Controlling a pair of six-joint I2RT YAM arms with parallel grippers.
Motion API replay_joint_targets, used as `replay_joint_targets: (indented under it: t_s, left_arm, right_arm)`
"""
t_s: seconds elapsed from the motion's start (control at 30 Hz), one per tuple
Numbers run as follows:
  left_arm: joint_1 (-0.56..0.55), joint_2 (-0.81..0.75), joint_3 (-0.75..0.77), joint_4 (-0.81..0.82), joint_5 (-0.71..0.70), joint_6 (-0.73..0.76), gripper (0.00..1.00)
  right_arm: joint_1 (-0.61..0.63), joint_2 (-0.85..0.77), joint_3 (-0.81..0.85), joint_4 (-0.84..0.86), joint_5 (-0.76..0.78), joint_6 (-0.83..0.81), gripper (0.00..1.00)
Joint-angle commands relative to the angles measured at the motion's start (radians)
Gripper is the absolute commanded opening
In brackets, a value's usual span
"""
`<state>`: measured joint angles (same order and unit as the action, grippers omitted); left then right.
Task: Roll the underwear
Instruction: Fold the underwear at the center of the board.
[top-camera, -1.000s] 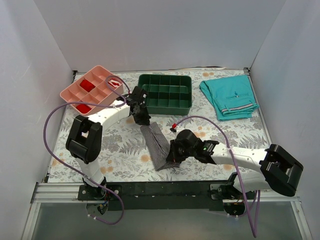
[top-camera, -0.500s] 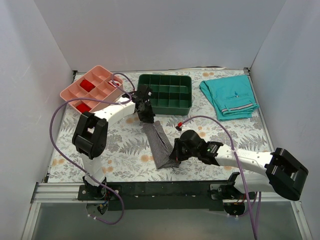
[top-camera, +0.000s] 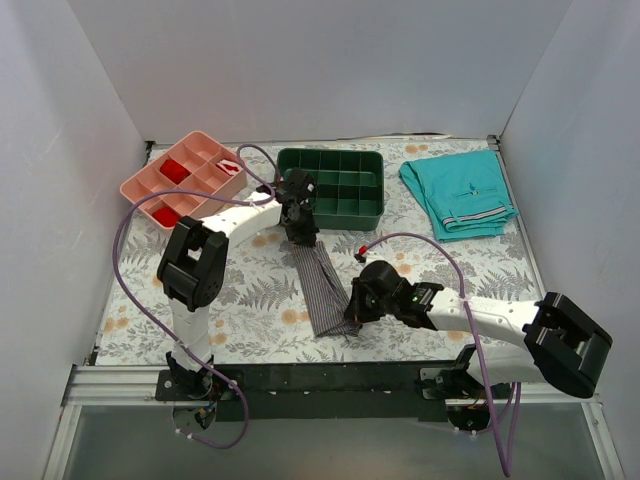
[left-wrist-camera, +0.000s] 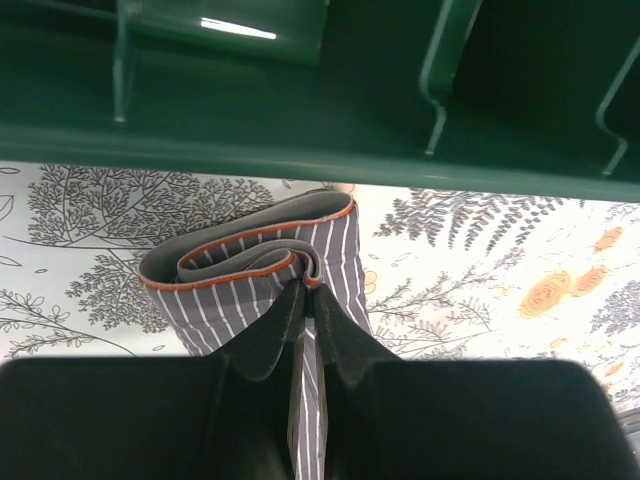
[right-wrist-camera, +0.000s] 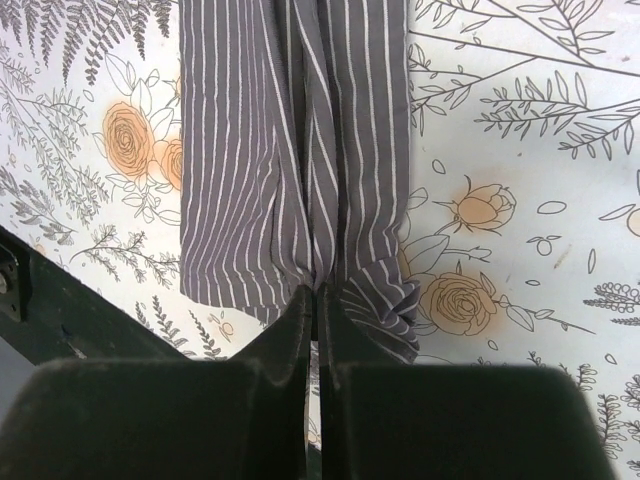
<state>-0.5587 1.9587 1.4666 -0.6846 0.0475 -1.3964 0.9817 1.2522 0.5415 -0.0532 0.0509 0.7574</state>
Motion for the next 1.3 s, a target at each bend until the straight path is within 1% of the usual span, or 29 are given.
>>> replay_joint_targets:
  t_s: [0.0,0.27,0.37,0.7,0.93,1.07,1.27]
  left_arm:
    - [-0.009,-0.021,0.052,-0.006,-0.018,-0.010,0.00]
    - [-0.015,0.002,0.086,-0.001,0.005,-0.001,0.00]
    - [-0.026,0.009,0.095,0.013,0.037,0.013,0.00]
    - [-0.058,0.078,0.144,0.040,0.092,0.048,0.00]
    - [-0.073,0.098,0.162,0.048,0.069,0.054,0.00]
    - [-0.075,0.101,0.169,0.065,0.080,0.047,0.00]
    - [-0.076,0.124,0.181,0.065,0.086,0.051,0.06]
  right_arm:
    - [-0.005,0.007,-0.005,-0.011,0.023,0.013,0.01]
    - [-0.005,-0.013,-0.011,-0.028,0.040,0.026,0.01]
    - [-0.005,-0.016,-0.014,-0.030,0.044,0.029,0.01]
    - [-0.005,0.038,0.005,-0.043,0.033,0.036,0.01]
    - [-0.006,0.044,0.003,-0.045,0.032,0.042,0.01]
    - [-0.008,0.047,-0.002,-0.050,0.029,0.054,0.01]
    - [-0.008,0.081,0.012,-0.069,0.021,0.059,0.01]
